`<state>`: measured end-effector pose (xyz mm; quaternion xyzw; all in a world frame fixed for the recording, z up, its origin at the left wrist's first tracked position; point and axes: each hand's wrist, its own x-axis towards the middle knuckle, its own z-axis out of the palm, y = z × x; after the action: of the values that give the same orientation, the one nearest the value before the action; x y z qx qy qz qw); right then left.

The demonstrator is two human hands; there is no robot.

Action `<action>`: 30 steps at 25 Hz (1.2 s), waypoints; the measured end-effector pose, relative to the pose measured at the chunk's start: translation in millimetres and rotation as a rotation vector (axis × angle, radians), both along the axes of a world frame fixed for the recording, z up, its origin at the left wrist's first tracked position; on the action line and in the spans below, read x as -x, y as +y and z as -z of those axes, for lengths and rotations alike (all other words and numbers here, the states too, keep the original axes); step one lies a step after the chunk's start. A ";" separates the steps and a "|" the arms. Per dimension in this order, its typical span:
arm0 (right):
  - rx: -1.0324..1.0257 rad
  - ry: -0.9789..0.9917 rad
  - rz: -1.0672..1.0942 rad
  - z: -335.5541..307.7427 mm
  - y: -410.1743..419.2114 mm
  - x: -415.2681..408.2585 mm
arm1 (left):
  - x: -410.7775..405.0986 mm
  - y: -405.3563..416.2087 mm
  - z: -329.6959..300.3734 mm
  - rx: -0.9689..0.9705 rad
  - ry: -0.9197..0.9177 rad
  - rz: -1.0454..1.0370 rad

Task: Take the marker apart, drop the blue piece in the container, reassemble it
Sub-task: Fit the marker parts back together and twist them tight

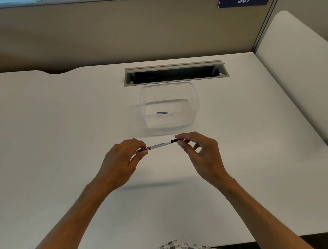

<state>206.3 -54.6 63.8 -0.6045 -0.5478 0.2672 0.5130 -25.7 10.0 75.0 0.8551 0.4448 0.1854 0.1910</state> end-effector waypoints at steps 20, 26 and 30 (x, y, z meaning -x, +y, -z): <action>0.040 -0.004 -0.104 -6.5 0.2 -1.2 | -8.9 -10.7 -13.3 -0.255 0.078 0.083; -0.021 -0.038 -0.094 -3.9 3.1 0.5 | -9.7 -11.9 -18.3 -0.324 0.103 0.113; 0.005 -0.041 -0.077 -7.6 1.7 0.1 | -8.6 -11.9 -19.0 -0.346 0.134 0.132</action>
<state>206.2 -53.0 71.4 -0.5897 -0.5803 0.2757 0.4894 -17.1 -1.9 94.0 0.9129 0.3612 0.1890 0.0230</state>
